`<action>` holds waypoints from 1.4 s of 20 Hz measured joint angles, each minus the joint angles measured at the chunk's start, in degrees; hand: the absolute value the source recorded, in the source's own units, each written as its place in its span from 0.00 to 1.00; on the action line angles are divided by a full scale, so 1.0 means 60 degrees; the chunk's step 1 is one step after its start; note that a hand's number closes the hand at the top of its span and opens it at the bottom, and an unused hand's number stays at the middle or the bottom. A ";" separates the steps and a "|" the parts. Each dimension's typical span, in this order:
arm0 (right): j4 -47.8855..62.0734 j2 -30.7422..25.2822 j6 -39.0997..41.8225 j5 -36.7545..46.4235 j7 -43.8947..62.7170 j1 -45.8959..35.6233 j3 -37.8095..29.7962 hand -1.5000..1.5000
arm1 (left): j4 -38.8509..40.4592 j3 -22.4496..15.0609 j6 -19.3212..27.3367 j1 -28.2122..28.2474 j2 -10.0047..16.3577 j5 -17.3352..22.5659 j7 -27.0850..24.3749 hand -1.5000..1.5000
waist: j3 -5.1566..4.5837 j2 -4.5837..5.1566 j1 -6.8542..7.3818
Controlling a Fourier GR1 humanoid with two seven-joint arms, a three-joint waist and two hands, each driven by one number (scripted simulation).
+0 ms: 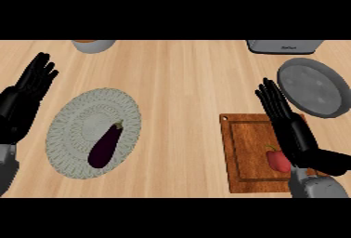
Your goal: Pick the bell pepper from the cutting board and place it in the pan
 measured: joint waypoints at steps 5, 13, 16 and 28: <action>0.0562 -0.1240 -0.0410 0.0412 0.1271 -0.0085 -0.1054 0.00 | 0.0039 -0.0470 -0.0018 0.0221 -0.0210 -0.0411 -0.0030 0.50 | 0.0293 0.0167 0.0051; 0.1855 -0.3071 -0.2940 0.4013 0.1946 0.0692 -0.1668 0.00 | 0.0073 -0.1455 0.0131 0.0547 -0.0742 -0.0982 0.0297 0.50 | 0.0368 0.0267 -0.0013; 0.1873 -0.2762 -0.3567 0.4469 0.1802 0.1265 -0.1766 0.00 | 0.0087 -0.1612 0.0198 0.0520 -0.1053 -0.1278 0.0548 0.50 | 0.0401 0.0229 0.0045; 0.0195 -0.4463 -0.0377 0.6634 0.6560 0.1148 -0.0079 0.00 | 0.0102 -0.1846 0.0142 0.0465 -0.1540 -0.1730 0.0689 0.50 | 0.0391 0.0213 0.0260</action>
